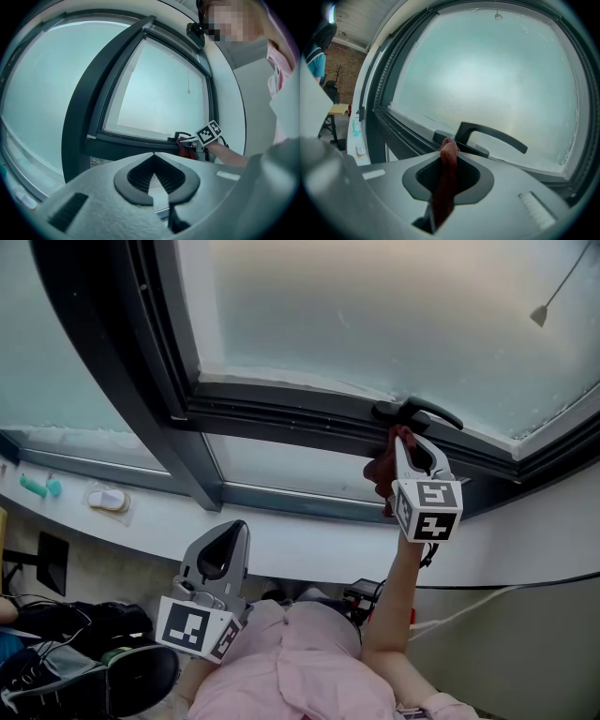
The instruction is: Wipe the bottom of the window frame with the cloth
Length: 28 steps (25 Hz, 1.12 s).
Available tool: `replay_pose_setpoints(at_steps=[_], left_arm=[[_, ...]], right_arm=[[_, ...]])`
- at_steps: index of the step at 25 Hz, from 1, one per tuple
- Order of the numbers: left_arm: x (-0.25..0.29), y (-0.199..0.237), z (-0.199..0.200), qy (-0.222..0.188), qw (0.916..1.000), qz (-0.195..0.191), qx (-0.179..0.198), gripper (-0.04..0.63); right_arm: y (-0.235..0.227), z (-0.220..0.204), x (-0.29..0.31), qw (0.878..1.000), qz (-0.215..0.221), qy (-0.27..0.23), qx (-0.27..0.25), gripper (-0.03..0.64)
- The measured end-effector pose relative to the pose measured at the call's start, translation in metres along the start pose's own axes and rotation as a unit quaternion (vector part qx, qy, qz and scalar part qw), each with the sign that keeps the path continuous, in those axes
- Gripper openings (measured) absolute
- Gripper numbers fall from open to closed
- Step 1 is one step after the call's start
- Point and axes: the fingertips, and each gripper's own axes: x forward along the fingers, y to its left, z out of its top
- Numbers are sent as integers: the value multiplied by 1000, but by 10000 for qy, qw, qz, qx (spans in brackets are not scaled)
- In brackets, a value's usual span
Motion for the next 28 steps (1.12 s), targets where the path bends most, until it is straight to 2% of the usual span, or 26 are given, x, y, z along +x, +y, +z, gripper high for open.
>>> replay_pose_setpoints(at_steps=[13, 28], left_arm=[[-8, 6, 1, -7, 9998, 177, -32, -3], [-6, -5, -2, -42, 9996, 281, -13, -3]], right_arm=[[-15, -6, -4, 9999, -91, 42, 39, 51], [-22, -9, -3, 9997, 103, -88, 183, 51]])
